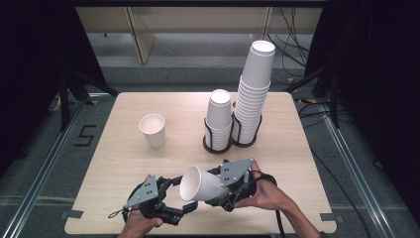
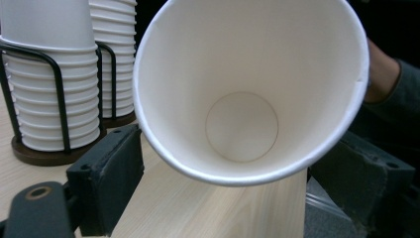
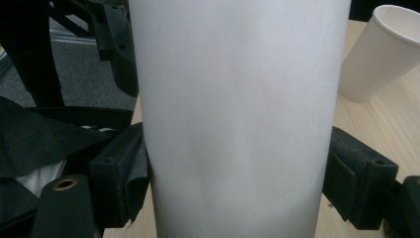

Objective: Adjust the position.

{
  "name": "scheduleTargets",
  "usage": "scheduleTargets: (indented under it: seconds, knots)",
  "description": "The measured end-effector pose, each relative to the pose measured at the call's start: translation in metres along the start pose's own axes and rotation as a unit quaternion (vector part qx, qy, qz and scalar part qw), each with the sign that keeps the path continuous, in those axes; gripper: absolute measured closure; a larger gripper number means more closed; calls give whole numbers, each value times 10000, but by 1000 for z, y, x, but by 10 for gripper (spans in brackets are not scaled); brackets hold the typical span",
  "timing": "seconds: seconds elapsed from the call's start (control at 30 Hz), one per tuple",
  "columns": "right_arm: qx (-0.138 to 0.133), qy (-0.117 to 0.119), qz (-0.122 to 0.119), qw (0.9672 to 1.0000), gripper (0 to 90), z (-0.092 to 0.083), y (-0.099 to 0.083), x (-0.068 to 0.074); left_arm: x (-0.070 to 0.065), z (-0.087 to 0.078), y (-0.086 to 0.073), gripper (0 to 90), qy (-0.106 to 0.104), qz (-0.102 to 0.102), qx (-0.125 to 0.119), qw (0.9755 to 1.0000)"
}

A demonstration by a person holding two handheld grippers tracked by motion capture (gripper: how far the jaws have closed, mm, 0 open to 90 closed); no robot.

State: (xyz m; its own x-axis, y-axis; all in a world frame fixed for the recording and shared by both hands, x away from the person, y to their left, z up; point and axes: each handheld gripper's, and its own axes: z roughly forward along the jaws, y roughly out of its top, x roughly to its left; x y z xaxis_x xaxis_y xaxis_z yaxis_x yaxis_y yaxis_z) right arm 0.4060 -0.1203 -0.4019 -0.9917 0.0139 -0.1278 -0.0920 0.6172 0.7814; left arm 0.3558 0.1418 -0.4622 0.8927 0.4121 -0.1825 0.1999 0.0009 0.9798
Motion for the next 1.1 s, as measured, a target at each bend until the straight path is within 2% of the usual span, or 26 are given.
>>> scheduleTargets:
  seconds: [0.03,0.27,0.3,0.4,0.53,0.73,0.83,0.97,1.03,1.1]
  knots:
    - [6,20,6,10000,215,2,0,0,-1,0,0,130,3,32,-8,10000]
    - [-48,108,13,9999,215,11,0,3,-4,3,0,67,76,-154,-273,9995]
    - [-31,154,84,9998,215,13,0,4,-5,4,0,60,70,-187,-312,9993]
    - [-12,220,76,9997,214,18,0,6,-6,4,0,60,103,-115,-346,9993]
    - [-145,327,181,9992,215,21,1,7,-10,4,2,67,200,-89,-480,9986]
    - [-187,357,316,9987,209,23,0,7,-9,4,4,101,198,-103,-354,9991]
    - [-74,312,400,9987,192,25,-2,6,-9,4,3,109,252,-55,-281,9993]
    - [159,185,441,9987,161,24,-4,5,-8,2,6,111,313,-17,-307,9990]
    - [258,114,419,9987,171,23,-6,5,-8,0,7,112,329,-10,-319,9990]
    - [325,143,370,9987,217,23,-6,7,-7,0,8,111,304,-29,-324,9990]
